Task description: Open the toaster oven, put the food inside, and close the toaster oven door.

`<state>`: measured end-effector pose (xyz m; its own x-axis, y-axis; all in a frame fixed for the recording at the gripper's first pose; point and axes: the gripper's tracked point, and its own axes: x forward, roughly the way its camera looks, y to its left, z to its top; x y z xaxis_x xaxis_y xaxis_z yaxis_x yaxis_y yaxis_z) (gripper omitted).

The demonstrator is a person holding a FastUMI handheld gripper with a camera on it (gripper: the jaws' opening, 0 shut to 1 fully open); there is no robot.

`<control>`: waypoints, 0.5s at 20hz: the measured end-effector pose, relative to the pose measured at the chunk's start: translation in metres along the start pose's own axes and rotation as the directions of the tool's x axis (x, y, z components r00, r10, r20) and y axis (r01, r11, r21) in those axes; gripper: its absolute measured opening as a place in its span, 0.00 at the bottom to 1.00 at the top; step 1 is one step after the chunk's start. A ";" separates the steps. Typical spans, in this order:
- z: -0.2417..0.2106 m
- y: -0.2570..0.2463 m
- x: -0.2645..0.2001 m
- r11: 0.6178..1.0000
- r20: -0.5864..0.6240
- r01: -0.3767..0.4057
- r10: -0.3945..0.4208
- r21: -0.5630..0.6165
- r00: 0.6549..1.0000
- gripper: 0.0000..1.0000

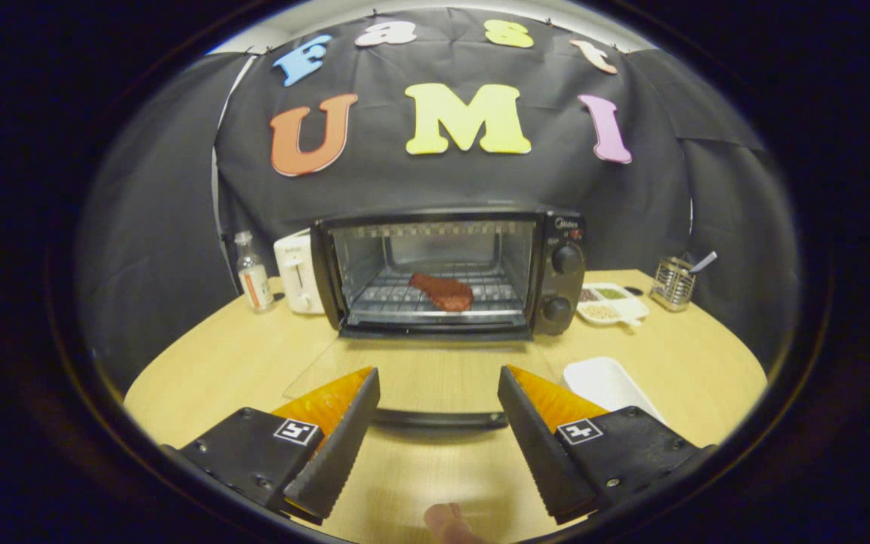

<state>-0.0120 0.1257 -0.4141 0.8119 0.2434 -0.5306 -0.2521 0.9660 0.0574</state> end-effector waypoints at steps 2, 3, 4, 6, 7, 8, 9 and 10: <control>-0.024 0.009 0.001 1.000 -0.059 -0.016 0.016 -0.005 0.998 1.00; -0.031 0.010 0.003 1.000 -0.082 -0.015 0.015 -0.002 0.997 1.00; -0.038 0.012 0.004 1.000 -0.100 -0.016 0.016 0.002 0.995 1.00; -0.047 0.013 0.007 1.000 -0.136 -0.015 0.017 0.012 0.991 1.00; -0.052 0.013 0.009 1.000 -0.156 -0.012 0.014 0.015 0.988 1.00; -0.058 0.011 0.012 1.000 -0.175 -0.004 0.008 0.020 0.985 1.00; -0.062 0.010 0.014 1.000 -0.194 -0.001 0.006 0.029 0.981 1.00; -0.066 0.011 0.018 0.999 -0.204 -0.001 0.008 0.034 0.979 1.00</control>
<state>-0.0345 0.1350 -0.4785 0.6851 0.2284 -0.6917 -0.2351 0.9681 0.0869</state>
